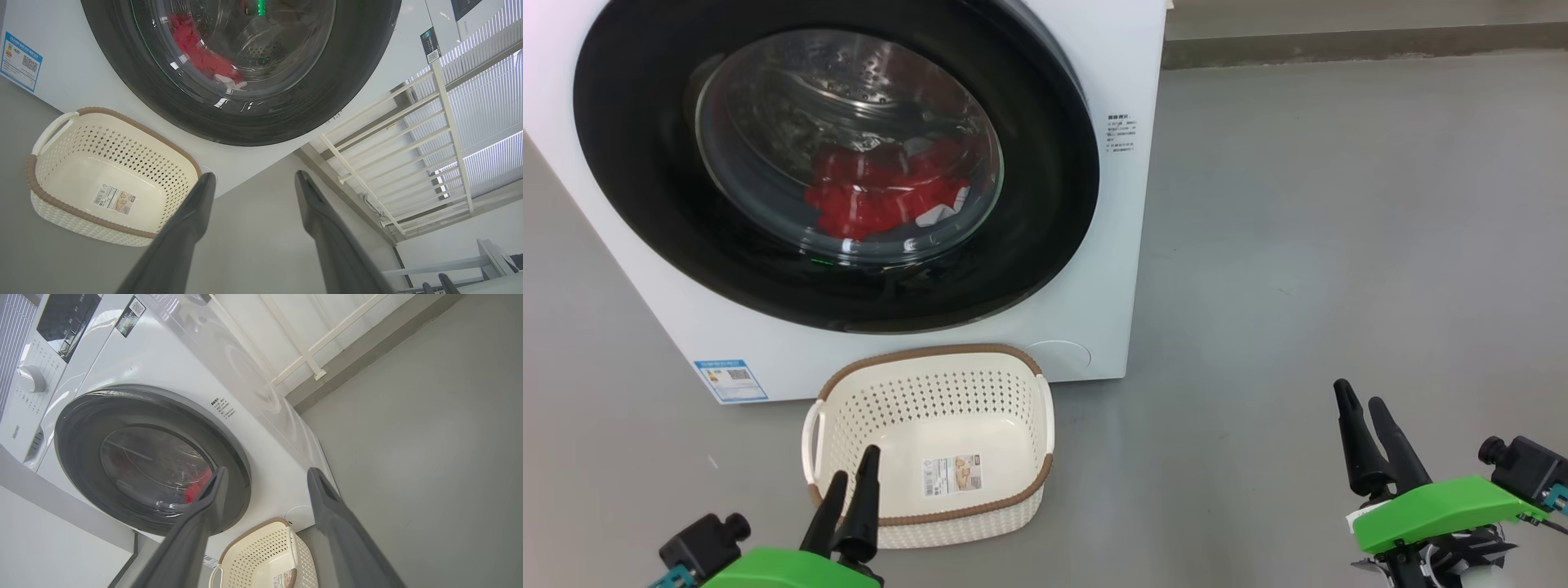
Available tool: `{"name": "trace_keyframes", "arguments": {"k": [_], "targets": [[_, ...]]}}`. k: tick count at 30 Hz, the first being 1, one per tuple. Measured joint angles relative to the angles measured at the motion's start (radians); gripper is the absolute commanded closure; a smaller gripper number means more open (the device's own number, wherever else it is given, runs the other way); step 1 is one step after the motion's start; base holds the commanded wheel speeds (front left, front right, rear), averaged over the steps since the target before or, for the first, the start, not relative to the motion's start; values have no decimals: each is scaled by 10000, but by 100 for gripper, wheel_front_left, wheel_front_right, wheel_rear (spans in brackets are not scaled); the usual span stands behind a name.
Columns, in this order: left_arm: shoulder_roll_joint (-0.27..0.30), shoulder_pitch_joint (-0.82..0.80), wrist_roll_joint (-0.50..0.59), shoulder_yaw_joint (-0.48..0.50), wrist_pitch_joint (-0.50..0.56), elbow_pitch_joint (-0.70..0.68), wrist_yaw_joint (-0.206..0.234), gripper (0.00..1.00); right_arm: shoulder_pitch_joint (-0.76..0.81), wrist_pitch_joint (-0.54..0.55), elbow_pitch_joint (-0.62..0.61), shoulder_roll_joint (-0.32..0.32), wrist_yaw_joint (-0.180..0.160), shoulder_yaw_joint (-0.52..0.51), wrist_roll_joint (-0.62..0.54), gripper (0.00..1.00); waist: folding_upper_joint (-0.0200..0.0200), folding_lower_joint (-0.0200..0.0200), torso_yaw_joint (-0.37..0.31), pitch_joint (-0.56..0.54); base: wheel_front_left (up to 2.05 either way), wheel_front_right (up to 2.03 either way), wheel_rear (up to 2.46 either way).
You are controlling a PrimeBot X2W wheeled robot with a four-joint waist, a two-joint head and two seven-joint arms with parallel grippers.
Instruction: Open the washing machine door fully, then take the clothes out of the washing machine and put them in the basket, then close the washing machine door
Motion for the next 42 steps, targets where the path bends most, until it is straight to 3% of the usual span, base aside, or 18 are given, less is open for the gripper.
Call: {"name": "trace_keyframes", "arguments": {"k": [19,42], "targets": [[205,-252,2897,-698,-522,21,589,0,-261,-510,-336,-29,0,36,-2811,0,0,0,-45,-85,0,0,0],[259,-816,5323,-1183,-1139,247,1026,0,-453,-1168,-673,-73,0,123,-5639,0,0,-1,-104,-222,0,0,0]]}}
